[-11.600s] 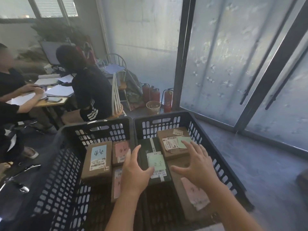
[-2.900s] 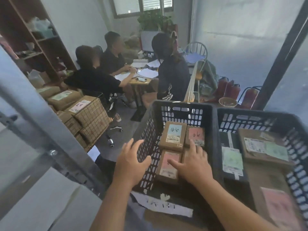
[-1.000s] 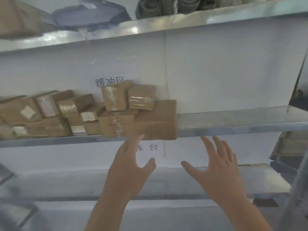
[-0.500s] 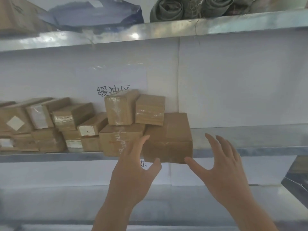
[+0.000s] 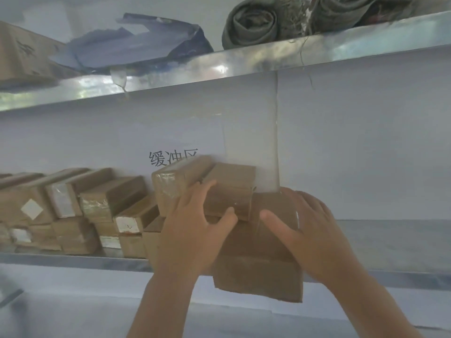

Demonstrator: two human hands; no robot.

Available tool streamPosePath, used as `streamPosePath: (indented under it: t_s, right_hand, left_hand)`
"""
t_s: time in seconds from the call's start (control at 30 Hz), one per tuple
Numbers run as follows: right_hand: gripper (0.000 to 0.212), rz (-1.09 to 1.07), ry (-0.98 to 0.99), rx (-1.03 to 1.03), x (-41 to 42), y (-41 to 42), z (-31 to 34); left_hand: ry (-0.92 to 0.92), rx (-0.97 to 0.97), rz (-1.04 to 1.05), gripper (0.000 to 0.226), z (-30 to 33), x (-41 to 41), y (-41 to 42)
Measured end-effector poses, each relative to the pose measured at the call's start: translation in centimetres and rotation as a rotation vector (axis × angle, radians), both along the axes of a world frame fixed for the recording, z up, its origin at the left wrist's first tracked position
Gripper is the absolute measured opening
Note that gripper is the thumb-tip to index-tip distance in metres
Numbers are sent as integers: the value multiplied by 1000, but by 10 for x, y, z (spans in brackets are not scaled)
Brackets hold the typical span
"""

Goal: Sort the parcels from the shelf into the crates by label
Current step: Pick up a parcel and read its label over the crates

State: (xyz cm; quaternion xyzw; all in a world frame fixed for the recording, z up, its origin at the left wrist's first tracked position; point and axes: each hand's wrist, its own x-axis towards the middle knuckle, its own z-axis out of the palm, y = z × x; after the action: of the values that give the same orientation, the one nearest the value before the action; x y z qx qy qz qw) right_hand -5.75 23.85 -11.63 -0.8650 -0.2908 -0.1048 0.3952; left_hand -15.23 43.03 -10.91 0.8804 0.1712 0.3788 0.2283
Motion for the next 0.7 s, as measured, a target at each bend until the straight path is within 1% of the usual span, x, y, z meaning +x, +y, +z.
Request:
streamPosePath:
  t_s: [0.13,0.27,0.3,0.33,0.4,0.43,0.5,0.53,0.57,0.63,0.7]
  right_hand:
    - [87,118,61,-109,17,8,10]
    - [85,182,96,-122,27,20,11]
    - [81,207,120,-99,31,22,9]
    - [71,237,155,-54,34,24,8]
    - [44,246,208,42,38,29,7]
    - [46,256,208,103,41,31,6]
    - [71,262,183,217,45,33,2]
    - [76,245,179,254,46,33,0]
    - [76,234,187,293,47,33,-1]
    - [66,200,222,382,47,31,-1]
    - [57,159,272,477,47,27,-1]
  left_hand:
    - [62,-27,61,64,4,14,-1]
    - [41,-60,83,66,2,26,-8]
    - [35,-58,86,67,2,29,-9]
    - [37,-61,90,68,1,32,-10]
    - [51,-98,99,75,1,37,-11]
    - [57,-120,104,79,1,40,-11]
    - [79,-139,108,84,1,45,-13]
    - [87,-134,99,85,0,47,-14]
    - [85,-125,88,86,0,48,-16]
    - [53,-135,69,86,-1,48,-22]
    - [14,-174,39,78,-1,47,-27]
